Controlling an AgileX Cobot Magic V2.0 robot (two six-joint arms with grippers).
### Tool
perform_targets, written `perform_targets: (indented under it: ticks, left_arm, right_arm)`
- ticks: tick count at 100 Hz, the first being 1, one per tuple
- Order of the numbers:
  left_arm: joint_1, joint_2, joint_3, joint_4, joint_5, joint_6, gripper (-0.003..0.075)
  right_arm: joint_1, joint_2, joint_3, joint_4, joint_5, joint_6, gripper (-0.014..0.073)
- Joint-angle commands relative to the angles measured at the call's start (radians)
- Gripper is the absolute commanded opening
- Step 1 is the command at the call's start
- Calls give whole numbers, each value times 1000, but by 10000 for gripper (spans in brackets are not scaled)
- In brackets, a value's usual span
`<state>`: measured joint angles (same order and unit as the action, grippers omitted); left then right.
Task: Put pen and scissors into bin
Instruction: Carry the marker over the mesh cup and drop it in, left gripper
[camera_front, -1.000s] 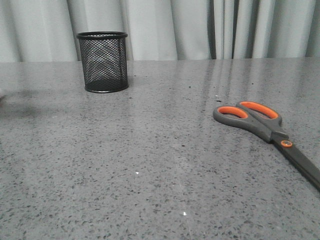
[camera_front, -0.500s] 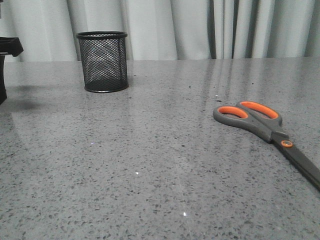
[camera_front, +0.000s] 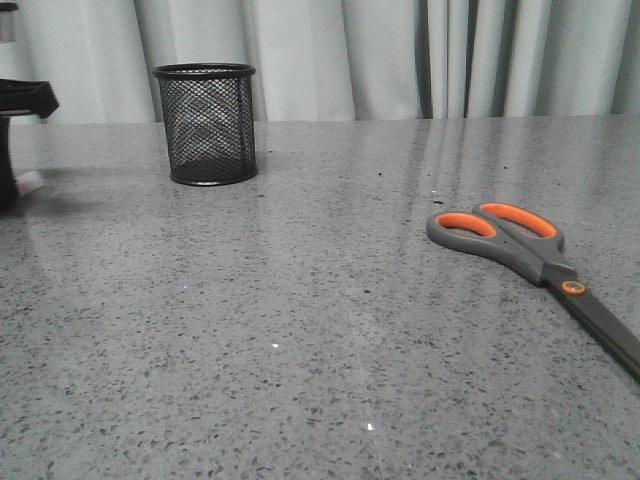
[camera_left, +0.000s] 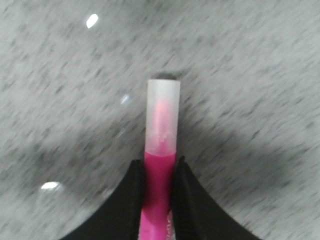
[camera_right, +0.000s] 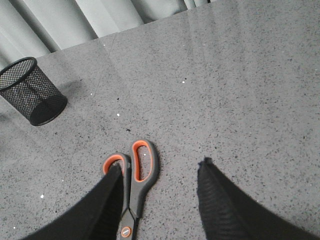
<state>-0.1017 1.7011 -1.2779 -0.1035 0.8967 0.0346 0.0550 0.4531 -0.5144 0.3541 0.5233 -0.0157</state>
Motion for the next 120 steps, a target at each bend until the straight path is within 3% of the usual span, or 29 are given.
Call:
perform_targets:
  ticks: [1, 15, 26, 38, 46, 57, 85, 120]
  left_arm:
    - [-3, -74, -13, -153, -149, 67, -19]
    - [-3, -198, -13, -454, -416, 298, -19]
    - [-3, -254, -13, -772, -566, 543, -18]
    - [-21, -256, -15, -1225, -584, 958, -18]
    - [-48, -244, -15, -1465, -544, 1278, -18]
    - [-94, -217, -15, -1741, -513, 1583, -18]
    - [-119, -62, -77, -1745, -358, 1616, -19]
    - [-119, 30, -116, -1745, -376, 1744, 10]
  right_arm:
    - [-1, 12, -37, 4, -63, -12, 309]
    - [-1, 12, -37, 4, -65, -12, 309]
    - [-1, 12, -37, 4, -82, -12, 309]
    - [-1, 14, -37, 4, -127, -12, 309]
    - [-1, 14, -37, 4, -155, -12, 309]
    - [-1, 14, -37, 4, -182, -12, 309]
    - [-1, 14, -37, 4, -186, -12, 309]
    - [-1, 14, -37, 4, -166, -12, 309]
